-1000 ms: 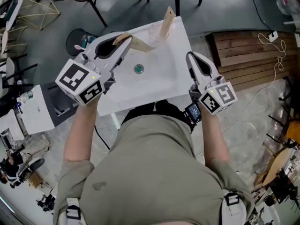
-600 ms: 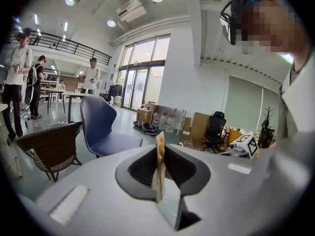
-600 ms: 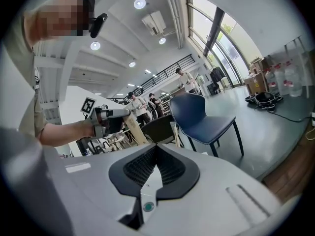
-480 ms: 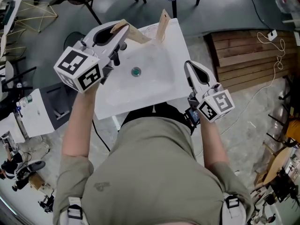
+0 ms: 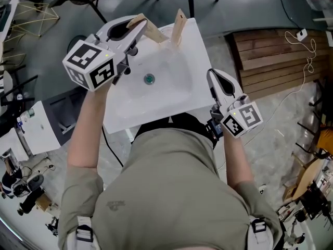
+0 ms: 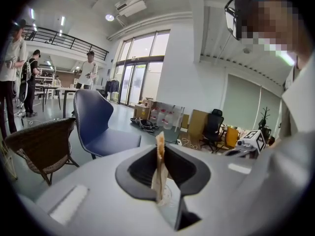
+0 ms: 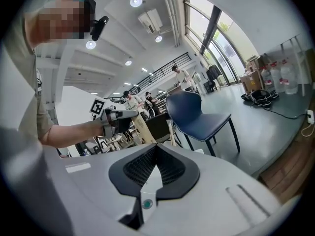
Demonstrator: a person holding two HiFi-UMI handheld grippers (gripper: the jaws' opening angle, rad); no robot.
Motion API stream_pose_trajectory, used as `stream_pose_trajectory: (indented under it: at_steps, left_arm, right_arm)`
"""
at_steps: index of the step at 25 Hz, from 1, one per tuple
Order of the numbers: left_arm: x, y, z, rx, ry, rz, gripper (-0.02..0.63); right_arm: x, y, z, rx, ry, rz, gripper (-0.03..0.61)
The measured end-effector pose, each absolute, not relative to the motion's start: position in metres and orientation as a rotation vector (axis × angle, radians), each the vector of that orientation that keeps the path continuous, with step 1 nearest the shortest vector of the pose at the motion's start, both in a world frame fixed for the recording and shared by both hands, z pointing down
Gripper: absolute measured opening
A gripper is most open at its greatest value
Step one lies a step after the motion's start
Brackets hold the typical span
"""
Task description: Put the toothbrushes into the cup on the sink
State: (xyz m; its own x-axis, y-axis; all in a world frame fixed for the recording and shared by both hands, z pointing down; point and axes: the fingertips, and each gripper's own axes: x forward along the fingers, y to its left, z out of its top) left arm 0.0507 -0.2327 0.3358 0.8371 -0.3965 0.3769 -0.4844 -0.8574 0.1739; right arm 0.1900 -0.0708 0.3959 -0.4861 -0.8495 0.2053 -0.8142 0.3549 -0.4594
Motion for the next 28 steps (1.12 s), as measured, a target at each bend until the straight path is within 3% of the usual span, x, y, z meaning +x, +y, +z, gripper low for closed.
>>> stream_pose_trajectory:
  at_steps: [28]
  left_arm:
    - [0.077, -0.262, 0.403, 2.645, -0.584, 0.602, 0.048]
  right_arm:
    - [0.192, -0.072, 0.423, -1.545, 2.521, -0.952, 0.011]
